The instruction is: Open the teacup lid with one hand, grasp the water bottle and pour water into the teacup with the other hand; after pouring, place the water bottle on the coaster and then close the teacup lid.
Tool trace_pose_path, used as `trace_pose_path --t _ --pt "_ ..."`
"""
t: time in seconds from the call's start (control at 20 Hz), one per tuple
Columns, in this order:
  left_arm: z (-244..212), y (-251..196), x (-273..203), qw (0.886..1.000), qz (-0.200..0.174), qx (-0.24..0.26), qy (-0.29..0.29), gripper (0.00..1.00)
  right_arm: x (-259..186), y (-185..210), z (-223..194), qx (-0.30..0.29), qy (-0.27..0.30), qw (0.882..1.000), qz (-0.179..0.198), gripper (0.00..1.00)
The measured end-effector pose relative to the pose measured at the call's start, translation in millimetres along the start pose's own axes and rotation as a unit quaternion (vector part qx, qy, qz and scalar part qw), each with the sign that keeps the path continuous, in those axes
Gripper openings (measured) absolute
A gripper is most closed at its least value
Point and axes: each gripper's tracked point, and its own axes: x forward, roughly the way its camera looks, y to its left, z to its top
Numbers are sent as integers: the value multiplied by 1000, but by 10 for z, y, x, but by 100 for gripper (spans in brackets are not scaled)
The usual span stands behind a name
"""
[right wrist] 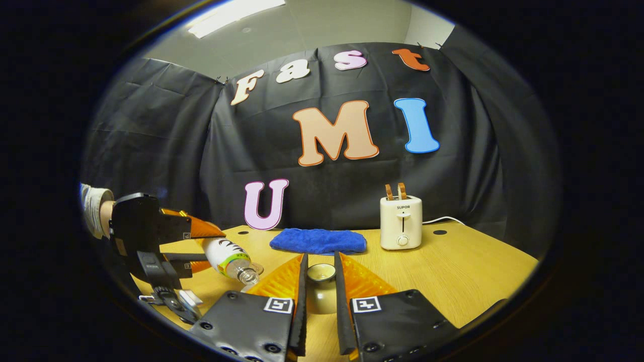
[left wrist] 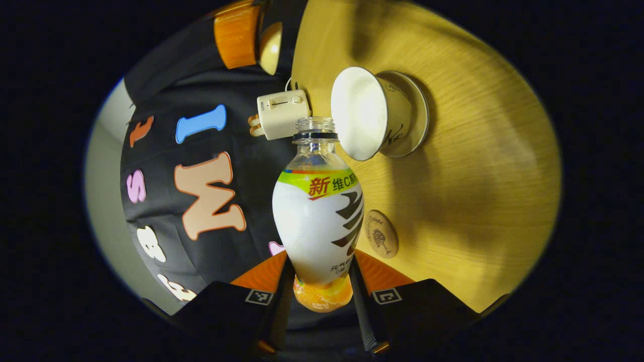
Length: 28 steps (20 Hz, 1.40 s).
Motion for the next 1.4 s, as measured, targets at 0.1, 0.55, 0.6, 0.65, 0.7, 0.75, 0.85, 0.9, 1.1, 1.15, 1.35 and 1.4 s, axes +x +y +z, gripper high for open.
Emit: trace_pose_path --t 0.1,0.55,0.6,0.65,0.7,0.75,0.85,0.9,1.1,1.15,1.35,1.4 --pt "56 -19 4 997 -3 -74 -16 55 16 25 -42 -3 4 1000 2 29" --pt "53 -4 64 946 -10 -321 -40 56 30 65 -110 -11 11 1000 4 29" --pt "26 11 92 938 -10 -344 -39 55 23 61 -109 -12 11 1000 3 29" --pt "-15 18 127 929 -10 -369 -35 55 29 50 -115 -12 11 1000 2 29" --pt "-81 37 153 916 -6 -399 -33 56 38 42 -112 -12 11 1000 1 29" --pt "-138 78 184 900 0 -434 -34 55 42 39 -134 -11 12 1000 1 29" --pt "-257 156 243 861 8 -507 -34 56 50 48 -167 -11 16 1000 1 29" --pt "-292 164 267 838 11 -544 -35 56 49 60 -179 -14 17 1000 2 27" --pt "-321 177 418 774 10 -632 -44 55 72 75 -216 -21 18 1000 2 27" --pt "-273 176 440 759 5 -649 -52 56 74 67 -222 -21 19 1000 2 27" --pt "-246 181 617 708 5 -703 -68 55 86 1 -247 -15 21 1000 -4 28" --pt "-291 139 676 697 11 -714 -61 55 91 -15 -252 -14 22 1000 -6 29"
